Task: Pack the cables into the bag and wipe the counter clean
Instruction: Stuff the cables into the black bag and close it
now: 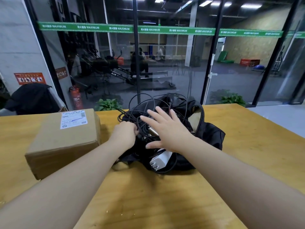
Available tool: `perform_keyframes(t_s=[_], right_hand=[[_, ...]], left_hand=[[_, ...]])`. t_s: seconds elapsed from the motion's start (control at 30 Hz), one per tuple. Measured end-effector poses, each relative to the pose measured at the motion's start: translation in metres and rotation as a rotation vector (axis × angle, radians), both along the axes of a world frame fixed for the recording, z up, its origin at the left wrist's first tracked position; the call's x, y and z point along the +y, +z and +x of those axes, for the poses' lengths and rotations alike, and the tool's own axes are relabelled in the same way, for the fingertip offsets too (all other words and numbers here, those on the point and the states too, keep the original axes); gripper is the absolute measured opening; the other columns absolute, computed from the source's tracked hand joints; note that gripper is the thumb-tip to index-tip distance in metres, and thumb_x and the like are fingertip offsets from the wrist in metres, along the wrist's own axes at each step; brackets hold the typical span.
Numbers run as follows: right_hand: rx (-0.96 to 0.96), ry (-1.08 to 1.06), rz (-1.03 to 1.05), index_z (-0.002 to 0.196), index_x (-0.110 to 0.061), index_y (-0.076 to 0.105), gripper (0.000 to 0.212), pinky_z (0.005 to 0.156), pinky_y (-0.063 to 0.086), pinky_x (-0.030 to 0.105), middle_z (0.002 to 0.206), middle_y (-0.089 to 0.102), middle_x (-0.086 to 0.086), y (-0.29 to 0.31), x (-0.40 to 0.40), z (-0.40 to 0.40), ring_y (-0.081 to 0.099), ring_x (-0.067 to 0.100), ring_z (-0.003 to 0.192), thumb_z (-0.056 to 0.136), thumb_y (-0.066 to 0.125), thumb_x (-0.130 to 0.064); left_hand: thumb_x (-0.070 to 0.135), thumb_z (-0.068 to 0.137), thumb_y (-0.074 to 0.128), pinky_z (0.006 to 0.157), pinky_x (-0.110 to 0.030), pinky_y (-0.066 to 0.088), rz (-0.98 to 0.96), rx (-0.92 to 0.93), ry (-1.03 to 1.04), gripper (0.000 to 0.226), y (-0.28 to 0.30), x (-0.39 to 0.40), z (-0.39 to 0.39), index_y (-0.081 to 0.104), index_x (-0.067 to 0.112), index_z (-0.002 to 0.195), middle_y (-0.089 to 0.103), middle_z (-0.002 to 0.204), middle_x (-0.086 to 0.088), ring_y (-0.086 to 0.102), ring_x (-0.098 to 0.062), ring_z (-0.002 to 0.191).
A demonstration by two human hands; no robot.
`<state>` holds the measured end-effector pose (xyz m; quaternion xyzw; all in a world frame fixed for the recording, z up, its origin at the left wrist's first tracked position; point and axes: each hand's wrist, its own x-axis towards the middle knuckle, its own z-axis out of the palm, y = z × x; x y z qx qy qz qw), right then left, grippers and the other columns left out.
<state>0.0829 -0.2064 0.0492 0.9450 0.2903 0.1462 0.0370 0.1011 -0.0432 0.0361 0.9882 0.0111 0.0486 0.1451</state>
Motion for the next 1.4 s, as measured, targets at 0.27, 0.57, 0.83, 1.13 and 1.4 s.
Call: perform_keyframes(t_s=[0.27,0.57,0.83,1.13,1.4], right_hand=[[0.09,-0.056,-0.069,0.145,-0.027,0.029,0.073,0.111,-0.004,0.064,0.156,0.024,-0.008,-0.008,0.031,0.021,0.009,0.02,0.147,0.083,0.055,-0.057],[0.126,-0.136,-0.155,0.135,-0.024,0.044,0.056,0.112,-0.004,0.061,0.141,0.049,-0.004,-0.012,0.024,0.022,0.03,0.022,0.14,0.092,0.037,-0.058],[0.147,-0.218,-0.121,0.131,-0.024,0.048,0.058,0.113,0.0,0.06,0.137,0.053,-0.003,-0.01,0.017,0.018,0.038,0.02,0.134,0.088,0.04,-0.062],[0.19,-0.226,-0.099,0.13,-0.022,0.047,0.053,0.114,0.004,0.058,0.135,0.052,-0.002,-0.005,0.007,0.01,0.036,0.021,0.134,0.089,0.045,-0.055],[0.245,-0.27,-0.007,0.146,-0.028,0.028,0.054,0.116,-0.001,0.054,0.15,0.038,-0.004,0.019,-0.01,0.0,0.018,0.019,0.145,0.095,0.043,-0.025]], left_hand=[[0.014,0.093,0.049,0.068,-0.029,0.04,0.018,-0.011,-0.249,0.021,0.009,-0.002,-0.01,0.07,0.01,0.092,0.065,0.093,-0.011,0.057,-0.029,0.084],[0.011,0.092,0.048,0.072,-0.017,0.048,-0.093,0.354,-0.212,0.045,-0.004,0.035,-0.021,0.047,0.016,0.137,0.057,0.129,-0.003,0.062,-0.012,0.092],[0.039,0.077,0.069,0.081,-0.023,0.045,-0.083,0.324,-0.196,0.053,-0.012,0.034,-0.028,0.053,0.024,0.126,0.053,0.125,0.005,0.056,-0.014,0.099],[0.018,0.075,0.071,0.092,-0.026,0.041,-0.27,-0.249,-0.21,0.056,0.009,0.017,-0.035,0.047,0.02,0.126,0.045,0.126,0.001,0.049,-0.017,0.113],[0.029,0.076,0.075,0.093,-0.024,0.038,-0.437,-0.154,-0.146,0.066,-0.007,-0.035,-0.006,0.043,0.016,0.133,0.05,0.131,0.001,0.049,-0.016,0.121]])
